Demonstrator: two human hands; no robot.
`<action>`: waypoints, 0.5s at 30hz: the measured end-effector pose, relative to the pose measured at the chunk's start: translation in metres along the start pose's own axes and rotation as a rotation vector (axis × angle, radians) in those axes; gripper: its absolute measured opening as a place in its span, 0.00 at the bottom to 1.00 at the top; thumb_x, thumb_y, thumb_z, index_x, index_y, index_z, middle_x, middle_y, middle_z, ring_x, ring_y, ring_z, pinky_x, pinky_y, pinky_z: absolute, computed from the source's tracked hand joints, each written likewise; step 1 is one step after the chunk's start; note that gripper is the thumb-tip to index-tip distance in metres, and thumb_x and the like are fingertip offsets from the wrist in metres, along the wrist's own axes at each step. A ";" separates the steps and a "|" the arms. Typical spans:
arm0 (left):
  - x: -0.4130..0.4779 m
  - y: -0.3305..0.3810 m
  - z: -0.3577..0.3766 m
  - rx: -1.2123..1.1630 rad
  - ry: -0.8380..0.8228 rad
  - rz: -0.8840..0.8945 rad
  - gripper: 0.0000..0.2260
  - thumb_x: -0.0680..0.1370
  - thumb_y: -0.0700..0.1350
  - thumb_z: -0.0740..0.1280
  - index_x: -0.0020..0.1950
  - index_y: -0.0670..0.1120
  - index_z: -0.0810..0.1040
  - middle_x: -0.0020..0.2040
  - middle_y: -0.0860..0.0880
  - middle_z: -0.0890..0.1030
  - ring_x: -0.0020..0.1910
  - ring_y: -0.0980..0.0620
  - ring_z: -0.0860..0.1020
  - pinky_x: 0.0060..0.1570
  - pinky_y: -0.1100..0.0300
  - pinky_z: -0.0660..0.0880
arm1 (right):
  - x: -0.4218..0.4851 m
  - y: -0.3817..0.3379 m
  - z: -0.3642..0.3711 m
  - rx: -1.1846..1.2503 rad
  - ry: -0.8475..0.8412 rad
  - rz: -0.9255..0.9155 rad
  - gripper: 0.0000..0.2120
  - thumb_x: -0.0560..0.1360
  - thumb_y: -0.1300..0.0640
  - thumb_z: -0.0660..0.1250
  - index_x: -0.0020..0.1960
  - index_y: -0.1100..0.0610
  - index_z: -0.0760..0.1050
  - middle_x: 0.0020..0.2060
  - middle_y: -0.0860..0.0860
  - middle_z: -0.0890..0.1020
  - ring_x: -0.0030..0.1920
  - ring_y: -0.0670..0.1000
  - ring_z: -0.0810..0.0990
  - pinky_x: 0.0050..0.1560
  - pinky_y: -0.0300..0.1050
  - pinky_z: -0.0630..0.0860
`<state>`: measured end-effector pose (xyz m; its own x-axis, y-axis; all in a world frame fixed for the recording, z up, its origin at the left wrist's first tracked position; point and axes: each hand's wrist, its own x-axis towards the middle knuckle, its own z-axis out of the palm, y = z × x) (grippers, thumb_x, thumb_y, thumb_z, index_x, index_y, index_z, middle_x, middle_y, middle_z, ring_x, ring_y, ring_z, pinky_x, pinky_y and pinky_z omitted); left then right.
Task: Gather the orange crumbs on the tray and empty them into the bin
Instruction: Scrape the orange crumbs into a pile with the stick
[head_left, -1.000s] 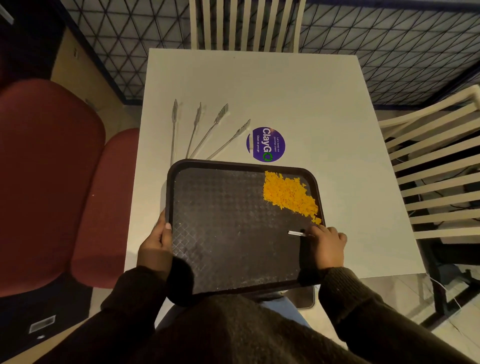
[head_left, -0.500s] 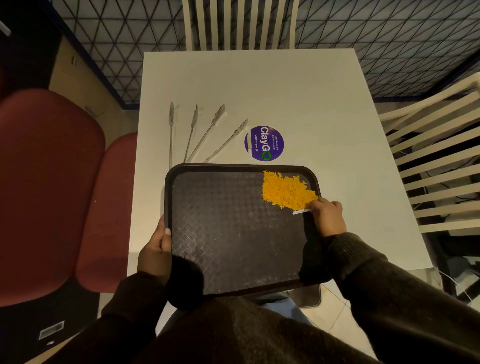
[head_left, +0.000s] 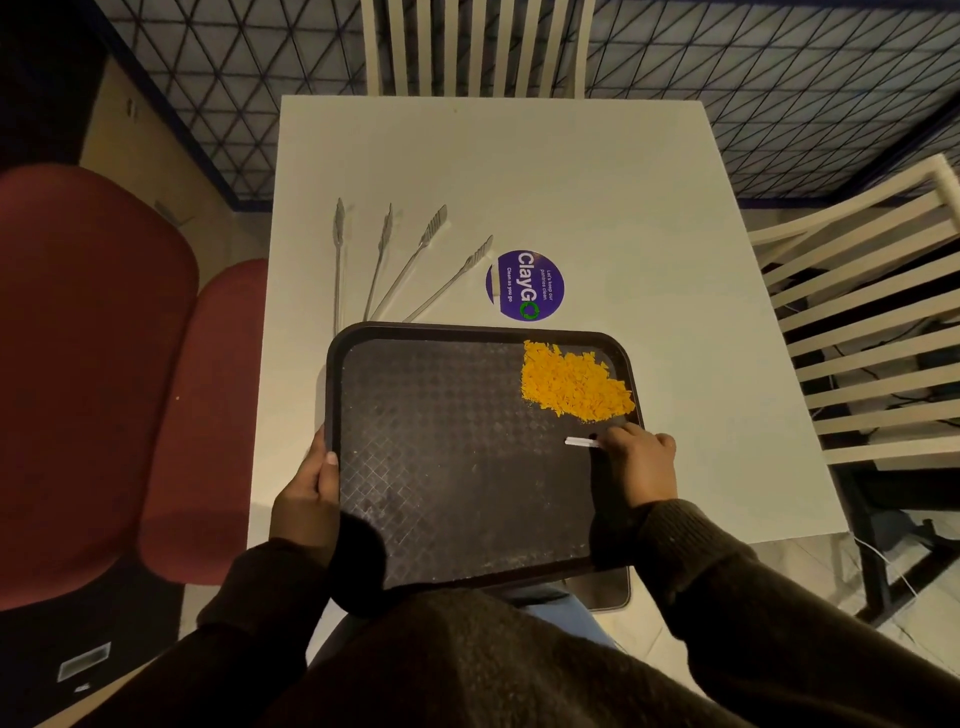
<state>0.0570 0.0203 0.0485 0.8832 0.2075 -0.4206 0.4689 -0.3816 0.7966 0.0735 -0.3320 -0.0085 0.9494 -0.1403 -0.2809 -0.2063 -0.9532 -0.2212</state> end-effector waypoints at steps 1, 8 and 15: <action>-0.001 0.001 0.000 0.001 -0.001 0.004 0.19 0.81 0.46 0.50 0.72 0.51 0.62 0.70 0.47 0.69 0.67 0.52 0.66 0.64 0.62 0.59 | 0.005 -0.002 -0.001 -0.008 0.016 -0.008 0.06 0.73 0.59 0.69 0.48 0.49 0.80 0.44 0.48 0.81 0.46 0.53 0.78 0.57 0.55 0.65; 0.001 0.002 -0.001 -0.029 0.026 0.007 0.18 0.81 0.45 0.51 0.71 0.52 0.63 0.61 0.57 0.69 0.63 0.57 0.66 0.62 0.67 0.60 | 0.038 -0.006 -0.006 -0.021 0.045 0.065 0.07 0.77 0.62 0.62 0.47 0.55 0.79 0.39 0.55 0.79 0.43 0.60 0.77 0.55 0.55 0.65; 0.005 0.005 -0.003 -0.016 0.019 0.006 0.18 0.81 0.46 0.51 0.72 0.51 0.63 0.64 0.51 0.72 0.60 0.57 0.67 0.62 0.64 0.61 | -0.011 -0.039 -0.012 0.074 0.009 0.108 0.06 0.76 0.62 0.64 0.49 0.55 0.78 0.42 0.53 0.79 0.46 0.58 0.77 0.58 0.57 0.65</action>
<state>0.0636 0.0219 0.0518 0.8858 0.2225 -0.4073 0.4632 -0.3689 0.8058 0.0742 -0.2970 0.0144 0.9228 -0.2436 -0.2986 -0.3239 -0.9100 -0.2587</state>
